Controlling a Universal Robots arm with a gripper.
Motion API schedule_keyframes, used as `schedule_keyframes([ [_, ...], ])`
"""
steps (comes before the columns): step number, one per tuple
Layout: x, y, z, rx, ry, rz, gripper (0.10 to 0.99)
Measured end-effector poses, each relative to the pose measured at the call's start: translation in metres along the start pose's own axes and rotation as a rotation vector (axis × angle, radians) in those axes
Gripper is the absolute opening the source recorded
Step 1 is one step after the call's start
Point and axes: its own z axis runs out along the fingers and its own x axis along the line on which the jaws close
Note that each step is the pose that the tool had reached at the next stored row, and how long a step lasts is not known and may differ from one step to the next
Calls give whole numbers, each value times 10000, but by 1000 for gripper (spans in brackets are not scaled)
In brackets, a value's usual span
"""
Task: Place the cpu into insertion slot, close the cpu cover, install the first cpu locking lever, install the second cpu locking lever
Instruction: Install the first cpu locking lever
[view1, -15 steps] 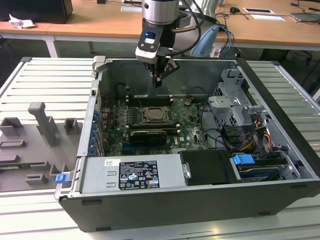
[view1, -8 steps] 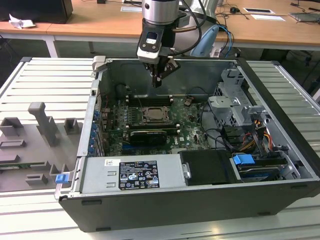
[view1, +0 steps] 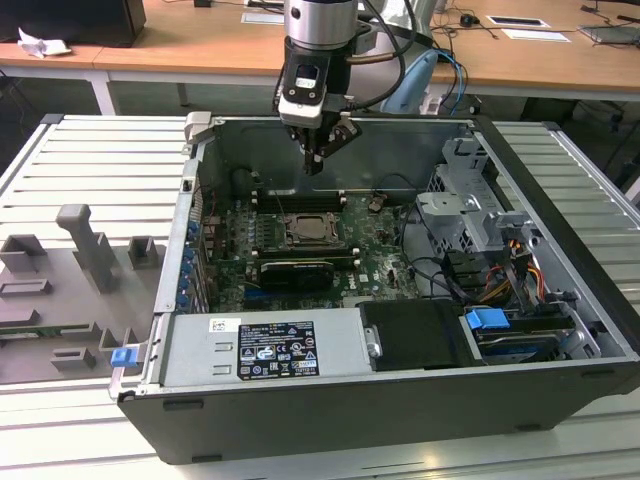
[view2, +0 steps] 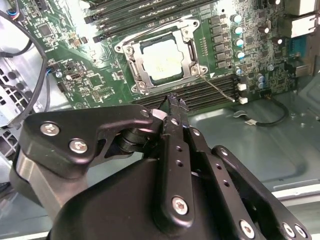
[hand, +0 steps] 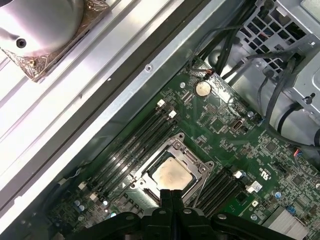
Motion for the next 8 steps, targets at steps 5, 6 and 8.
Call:
schedule_keyframes([
  [5, 0, 0, 0, 1, 8, -240, 106],
  [6, 0, 0, 0, 1, 11, -318, 106],
  [8, 0, 0, 0, 1, 16, -451, 106],
])
